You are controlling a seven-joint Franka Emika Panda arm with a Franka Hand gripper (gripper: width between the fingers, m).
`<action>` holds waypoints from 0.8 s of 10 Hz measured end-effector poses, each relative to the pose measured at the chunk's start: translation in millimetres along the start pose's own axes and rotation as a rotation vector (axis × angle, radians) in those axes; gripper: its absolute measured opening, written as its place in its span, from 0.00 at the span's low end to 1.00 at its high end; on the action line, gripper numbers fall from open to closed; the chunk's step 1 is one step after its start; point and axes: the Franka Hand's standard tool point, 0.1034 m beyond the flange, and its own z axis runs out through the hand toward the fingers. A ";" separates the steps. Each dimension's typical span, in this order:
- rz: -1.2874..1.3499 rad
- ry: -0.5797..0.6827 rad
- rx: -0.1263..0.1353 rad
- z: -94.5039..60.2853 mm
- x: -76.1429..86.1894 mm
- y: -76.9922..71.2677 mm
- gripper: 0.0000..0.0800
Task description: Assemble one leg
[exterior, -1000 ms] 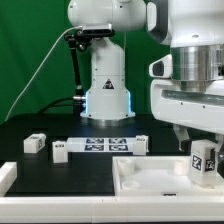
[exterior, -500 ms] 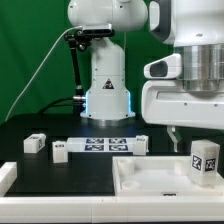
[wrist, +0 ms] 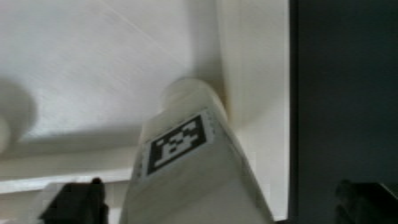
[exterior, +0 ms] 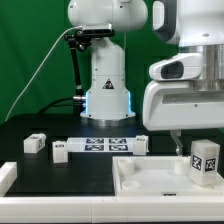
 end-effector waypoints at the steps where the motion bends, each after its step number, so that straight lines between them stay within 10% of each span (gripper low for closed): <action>1: -0.061 0.007 -0.004 0.6 0.1 -0.9 0.81; 4: -0.206 0.027 -0.004 2.3 -0.7 0.4 0.81; 7: -0.203 0.027 -0.005 2.3 -0.5 1.4 0.37; 8: -0.202 0.027 -0.005 2.4 -0.5 2.0 0.37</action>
Offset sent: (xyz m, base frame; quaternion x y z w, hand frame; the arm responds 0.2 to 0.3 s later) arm 0.0000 0.0000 0.0000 0.0000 0.0000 -0.1593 0.9872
